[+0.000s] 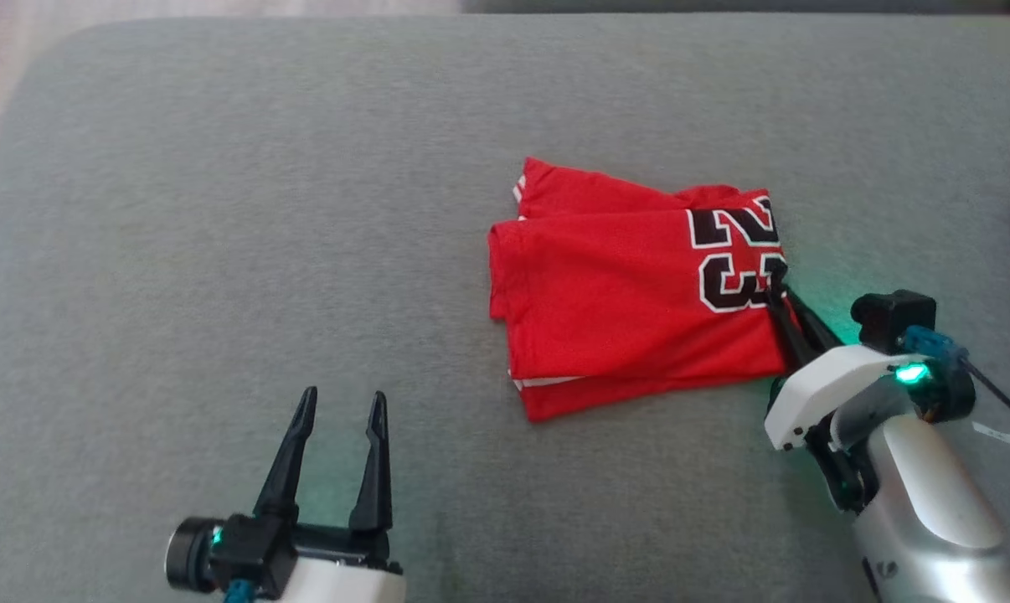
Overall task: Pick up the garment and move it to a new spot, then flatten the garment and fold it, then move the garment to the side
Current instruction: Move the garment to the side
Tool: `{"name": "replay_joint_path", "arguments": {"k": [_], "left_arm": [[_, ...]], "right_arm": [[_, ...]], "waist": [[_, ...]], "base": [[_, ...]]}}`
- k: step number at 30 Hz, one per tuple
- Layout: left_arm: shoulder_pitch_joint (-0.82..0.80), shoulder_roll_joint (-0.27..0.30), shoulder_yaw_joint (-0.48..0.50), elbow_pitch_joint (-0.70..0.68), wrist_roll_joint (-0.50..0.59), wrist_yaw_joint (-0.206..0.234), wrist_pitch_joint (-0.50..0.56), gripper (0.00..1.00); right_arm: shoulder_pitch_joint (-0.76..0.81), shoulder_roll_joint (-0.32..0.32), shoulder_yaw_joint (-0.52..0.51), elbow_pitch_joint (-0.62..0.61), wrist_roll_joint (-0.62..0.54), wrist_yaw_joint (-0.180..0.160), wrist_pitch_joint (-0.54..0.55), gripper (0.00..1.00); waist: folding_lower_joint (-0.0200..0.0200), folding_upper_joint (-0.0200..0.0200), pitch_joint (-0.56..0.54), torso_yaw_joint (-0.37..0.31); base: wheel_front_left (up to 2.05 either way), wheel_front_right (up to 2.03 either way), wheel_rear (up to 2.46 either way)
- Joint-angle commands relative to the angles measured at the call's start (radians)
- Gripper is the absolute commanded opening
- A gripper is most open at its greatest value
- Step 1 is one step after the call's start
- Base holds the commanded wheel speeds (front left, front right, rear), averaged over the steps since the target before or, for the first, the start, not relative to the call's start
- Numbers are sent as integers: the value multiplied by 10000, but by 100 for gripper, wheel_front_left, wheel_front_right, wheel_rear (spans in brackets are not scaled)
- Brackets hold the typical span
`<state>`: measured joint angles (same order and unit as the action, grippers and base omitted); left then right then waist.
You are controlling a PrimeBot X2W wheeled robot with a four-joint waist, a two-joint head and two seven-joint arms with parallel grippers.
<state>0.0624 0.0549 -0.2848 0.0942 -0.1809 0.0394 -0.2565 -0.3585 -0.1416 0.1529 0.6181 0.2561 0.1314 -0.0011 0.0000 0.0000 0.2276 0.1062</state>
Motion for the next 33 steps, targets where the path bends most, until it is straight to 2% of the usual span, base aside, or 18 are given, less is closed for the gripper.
{"name": "replay_joint_path", "arguments": {"k": [1, 7, 13, 22, 29, 30, 31, 33], "left_arm": [[-446, -47, 347, -297, 36, -2, -53, 100], [-817, -47, 502, -342, 161, -110, -53, 100], [-1229, -47, 612, -337, 310, -247, -53, 100], [-1750, -47, 720, -312, 547, -490, -53, 100], [-2005, -47, 883, -274, 760, -673, -53, 100], [-2033, -47, 903, -258, 782, -697, -53, 100], [-2061, -47, 914, -240, 803, -717, -53, 100], [-2104, -47, 913, -203, 836, -733, -53, 100]], "right_arm": [[-254, -154, 106, -300, -165, -7, -178, 0], [-600, -631, -64, -1039, -702, -7, -278, 0], [-703, -1723, -627, -2271, -998, -7, 222, 0], [-840, -3427, -2275, -3961, -1267, -7, 1113, 0], [-762, -4088, -3750, -4818, -1472, -7, 1754, 0], [-735, -4123, -3967, -4889, -1536, -7, 1866, 32], [-708, -4121, -4176, -4981, -1646, -7, 1954, 97], [-625, -3979, -4501, -5197, -1949, -7, 2026, 100]], "waist": [[0, 0, 166, -386], [0, 0, 585, -1244], [0, 0, 1182, -1876], [0, 0, 2005, -2349], [0, 0, 2347, -2470], [0, 0, 2364, -2476], [0, 0, 2371, -2475], [0, 0, 2313, -2449]], "base": [[0, 0, 0], [0, 0, 0], [0, 0, 0], [0, 0, 0], [0, 0, 0], [0, 0, 0], [0, 0, 0], [0, 0, 0]]}}
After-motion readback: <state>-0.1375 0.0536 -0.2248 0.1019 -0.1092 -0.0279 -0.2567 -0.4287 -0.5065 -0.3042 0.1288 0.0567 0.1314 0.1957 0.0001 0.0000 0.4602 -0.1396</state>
